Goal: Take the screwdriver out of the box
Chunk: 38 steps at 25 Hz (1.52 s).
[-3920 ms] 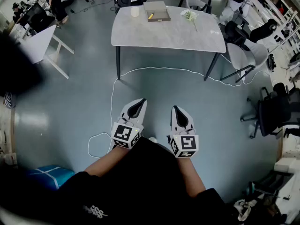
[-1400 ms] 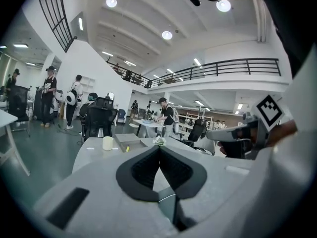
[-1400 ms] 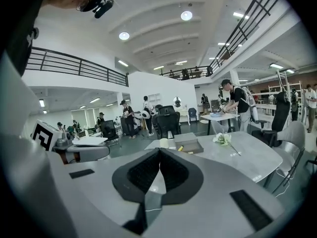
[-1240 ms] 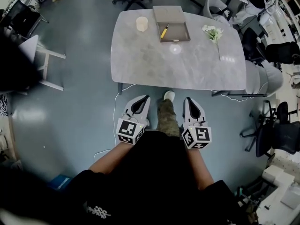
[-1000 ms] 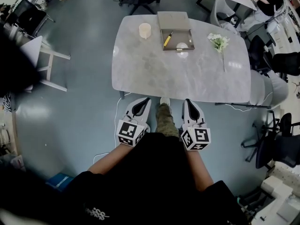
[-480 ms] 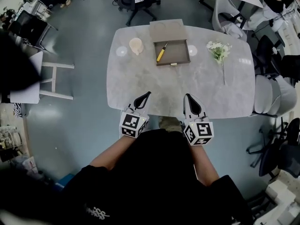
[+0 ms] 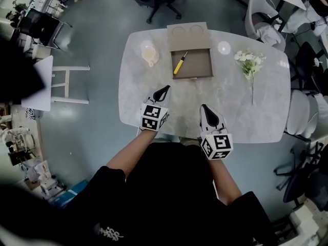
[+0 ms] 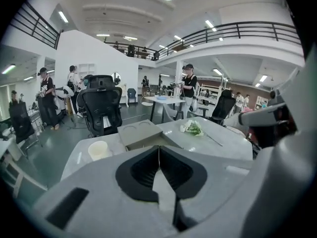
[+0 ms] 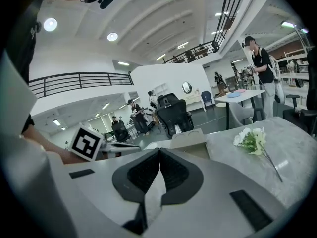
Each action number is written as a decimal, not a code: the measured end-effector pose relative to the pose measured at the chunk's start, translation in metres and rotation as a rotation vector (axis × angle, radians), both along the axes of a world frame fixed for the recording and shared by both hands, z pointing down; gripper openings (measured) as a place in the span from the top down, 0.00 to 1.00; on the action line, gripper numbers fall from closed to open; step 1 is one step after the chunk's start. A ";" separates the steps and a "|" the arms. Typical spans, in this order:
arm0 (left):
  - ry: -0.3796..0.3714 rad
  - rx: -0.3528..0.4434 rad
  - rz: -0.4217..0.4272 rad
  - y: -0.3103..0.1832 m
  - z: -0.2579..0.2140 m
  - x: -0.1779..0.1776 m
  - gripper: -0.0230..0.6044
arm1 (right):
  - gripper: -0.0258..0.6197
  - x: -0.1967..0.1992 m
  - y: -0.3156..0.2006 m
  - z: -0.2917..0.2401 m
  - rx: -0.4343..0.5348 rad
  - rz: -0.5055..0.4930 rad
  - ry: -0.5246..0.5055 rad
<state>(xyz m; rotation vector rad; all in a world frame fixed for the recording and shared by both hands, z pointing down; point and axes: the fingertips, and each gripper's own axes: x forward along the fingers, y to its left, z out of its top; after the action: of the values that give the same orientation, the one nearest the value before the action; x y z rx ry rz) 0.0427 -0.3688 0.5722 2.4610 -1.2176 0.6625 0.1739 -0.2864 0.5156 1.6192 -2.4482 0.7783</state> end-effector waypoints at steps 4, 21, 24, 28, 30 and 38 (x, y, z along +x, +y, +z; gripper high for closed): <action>-0.063 -0.031 0.025 -0.047 0.031 0.016 0.93 | 0.94 0.016 -0.017 0.016 -0.031 -0.006 0.000; -0.312 -0.300 0.225 -0.134 0.193 0.047 0.79 | 0.94 0.064 -0.037 0.071 -0.118 -0.001 0.092; -0.346 -0.349 0.234 -0.137 0.214 0.049 0.78 | 0.94 0.071 -0.033 0.077 -0.140 0.004 0.103; -0.392 -0.357 0.198 -0.145 0.224 0.046 0.78 | 0.94 0.084 -0.029 0.082 -0.160 0.019 0.120; -0.406 -0.371 0.172 -0.148 0.228 0.044 0.78 | 0.94 0.090 -0.029 0.086 -0.168 0.029 0.127; -0.483 -0.409 0.188 -0.145 0.241 0.047 0.77 | 0.94 0.093 -0.026 0.083 -0.164 0.054 0.118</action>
<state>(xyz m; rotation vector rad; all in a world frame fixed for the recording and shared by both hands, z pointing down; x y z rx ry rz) 0.0895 -0.5140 0.8131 2.1432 -0.8793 1.4626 0.2667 -0.3126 0.5989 1.6269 -2.2075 0.8402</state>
